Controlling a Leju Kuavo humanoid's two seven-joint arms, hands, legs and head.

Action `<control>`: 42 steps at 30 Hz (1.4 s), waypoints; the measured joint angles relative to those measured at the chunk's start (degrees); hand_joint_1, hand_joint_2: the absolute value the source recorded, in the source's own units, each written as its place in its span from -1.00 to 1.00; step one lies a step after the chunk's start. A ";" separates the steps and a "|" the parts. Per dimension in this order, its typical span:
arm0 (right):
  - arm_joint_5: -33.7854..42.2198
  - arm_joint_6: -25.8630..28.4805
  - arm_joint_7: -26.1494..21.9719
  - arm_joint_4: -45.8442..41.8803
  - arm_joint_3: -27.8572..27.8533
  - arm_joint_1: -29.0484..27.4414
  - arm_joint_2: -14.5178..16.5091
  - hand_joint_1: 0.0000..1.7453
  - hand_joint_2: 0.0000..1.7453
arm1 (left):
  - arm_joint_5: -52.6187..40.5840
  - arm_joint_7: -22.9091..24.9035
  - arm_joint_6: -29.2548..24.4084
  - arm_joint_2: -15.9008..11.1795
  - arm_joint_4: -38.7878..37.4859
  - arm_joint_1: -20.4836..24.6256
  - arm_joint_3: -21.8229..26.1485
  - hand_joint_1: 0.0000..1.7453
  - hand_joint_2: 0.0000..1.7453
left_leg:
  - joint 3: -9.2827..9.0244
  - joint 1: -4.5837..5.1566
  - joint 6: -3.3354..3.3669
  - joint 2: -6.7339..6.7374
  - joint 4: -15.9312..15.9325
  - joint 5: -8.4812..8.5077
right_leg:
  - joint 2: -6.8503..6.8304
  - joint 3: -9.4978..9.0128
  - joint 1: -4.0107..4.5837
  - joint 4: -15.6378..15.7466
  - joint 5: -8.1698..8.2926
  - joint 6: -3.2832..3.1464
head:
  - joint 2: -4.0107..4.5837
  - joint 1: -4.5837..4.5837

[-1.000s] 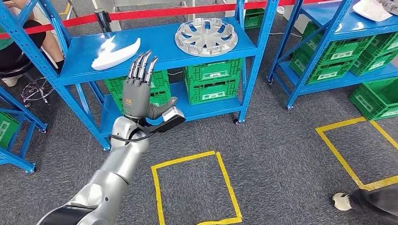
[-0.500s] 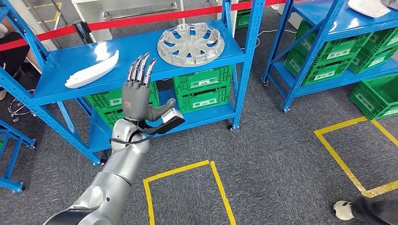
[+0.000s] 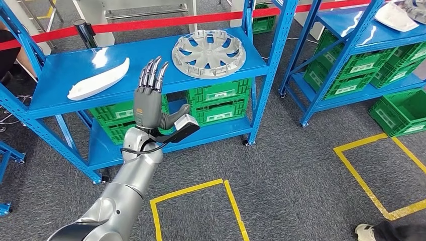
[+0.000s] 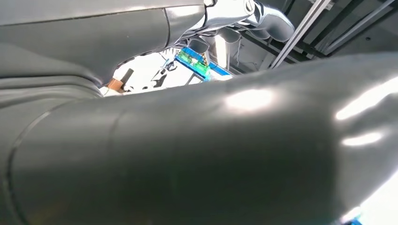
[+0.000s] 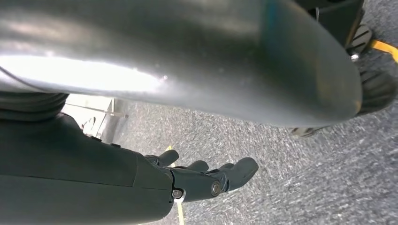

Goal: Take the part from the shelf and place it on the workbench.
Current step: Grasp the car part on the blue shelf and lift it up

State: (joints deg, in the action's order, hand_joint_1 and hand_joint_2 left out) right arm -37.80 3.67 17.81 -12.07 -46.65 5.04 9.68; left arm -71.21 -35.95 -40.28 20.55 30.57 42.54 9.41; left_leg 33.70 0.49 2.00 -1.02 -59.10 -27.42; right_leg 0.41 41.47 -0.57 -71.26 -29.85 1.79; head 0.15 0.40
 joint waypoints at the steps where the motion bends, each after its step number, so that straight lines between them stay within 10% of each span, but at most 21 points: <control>1: 0.00 0.05 -0.01 0.00 -0.05 -0.04 -0.01 -1.00 -1.00 | 0.00 0.04 0.00 -0.01 -0.15 0.03 0.03 -1.00 -1.00 | -0.57 0.00 -0.15 -0.04 -0.04 -0.67 | -0.11 -1.48 0.03 3.98 2.58 -0.17 | 0.00 -0.01; 3: 0.01 0.09 -0.16 0.01 -0.14 0.02 -0.01 -1.00 -1.00 | 0.00 0.14 0.00 -0.05 -0.44 0.19 0.11 -1.00 -1.00 | -1.33 0.21 -0.67 -0.07 -0.06 -1.78 | -0.34 -4.42 0.26 10.18 4.56 -0.67 | -0.01 -0.03; 8: -0.01 -0.09 -0.28 0.02 -0.66 0.02 0.05 -1.00 -1.00 | -0.49 0.70 -0.01 -0.10 -0.63 0.77 0.19 -1.00 -1.00 | -2.42 0.46 -2.17 0.05 -0.60 -3.24 | -0.38 -7.01 0.01 12.58 3.08 -2.27 | -0.01 0.33; 12: -0.19 -0.25 -0.20 0.02 -0.91 0.00 0.07 -1.00 -1.00 | -0.93 1.10 -0.02 -0.27 -0.95 0.88 0.26 -1.00 -1.00 | 5.84 -0.14 -3.18 0.40 -13.65 -6.43 | -0.38 -10.13 -0.32 13.57 1.19 -2.90 | -0.01 0.68; 14: -0.39 -0.34 -0.19 0.02 -0.97 -0.09 0.07 -1.00 -1.00 | -0.91 1.15 -0.02 -0.45 -1.21 0.51 0.30 -1.00 -1.00 | 9.09 -0.38 -3.38 0.48 -15.48 -3.95 | -0.25 -11.94 -0.42 13.60 -0.30 -2.79 | -0.01 0.69; 17: -0.72 -0.46 -0.21 0.03 -0.98 0.01 0.07 -1.00 -1.00 | -0.67 1.09 -0.02 -0.77 -1.51 0.55 0.44 -1.00 -1.00 | 7.40 -0.38 -3.19 0.68 -5.93 5.07 | -0.08 -14.92 -0.48 13.71 -2.71 -2.10 | -0.01 0.64; 21: -0.88 -0.46 -1.20 0.04 -0.99 0.76 0.07 -1.00 -1.00 | -0.63 1.07 -0.02 -0.94 -1.65 1.02 0.78 -1.00 -1.00 | 4.14 0.18 -1.62 0.50 -0.41 4.27 | -0.10 -16.18 -0.56 13.82 -3.77 -0.53 | -0.01 0.59; 23: -0.90 -0.46 -1.23 0.04 -0.99 1.08 0.07 -1.00 -1.00 | -0.67 1.15 -0.02 -0.82 -1.51 1.47 0.88 -1.00 -1.00 | 3.06 -0.05 -0.74 0.23 0.27 3.42 | -0.23 -14.88 -0.62 10.72 -2.89 -0.04 | 0.00 0.51; 27: -0.92 -0.53 -1.04 0.04 -0.99 1.32 0.07 -1.00 -1.00 | -0.75 1.42 -0.02 -0.72 -1.80 1.76 0.94 -1.00 -1.00 | 0.50 -0.19 0.07 0.05 0.98 1.88 | -0.27 -4.83 -0.55 -2.10 -5.67 0.50 | -0.01 0.13; 29: -0.89 -0.52 -1.03 0.04 -1.01 1.17 0.07 -1.00 -1.00 | -0.84 1.51 -0.02 -0.72 -2.01 1.73 0.96 -1.00 -1.00 | -0.57 -0.07 0.12 -0.13 0.94 0.99 | -0.27 -1.48 -0.42 -2.98 -6.39 0.40 | -0.01 0.11; 34: -0.71 -0.52 -1.15 0.04 -1.08 0.87 0.05 -1.00 -1.00 | -1.24 1.90 -0.02 -0.63 -2.19 1.81 1.02 -1.00 -1.00 | -2.78 0.22 -0.82 -0.29 0.79 -1.30 | -0.42 -3.52 0.47 11.89 5.72 -1.39 | -0.02 0.08; 42: -0.89 -0.65 -1.04 0.04 -1.28 0.54 0.09 -1.00 -1.00 | -1.75 2.10 -0.02 -0.66 -2.20 1.68 1.03 -1.00 -1.00 | -3.70 0.56 -0.63 0.01 1.70 -2.05 | -0.05 -4.17 0.63 12.85 6.21 -2.56 | -0.01 0.08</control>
State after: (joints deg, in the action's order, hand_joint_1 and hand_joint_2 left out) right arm -38.69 3.02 16.78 -12.02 -47.94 5.58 9.77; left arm -72.96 -33.85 -40.30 19.89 28.38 44.22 10.45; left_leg 30.00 1.04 1.38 -1.01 -57.40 -29.46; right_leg 0.36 37.30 0.05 -58.40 -23.65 -0.77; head 0.15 0.49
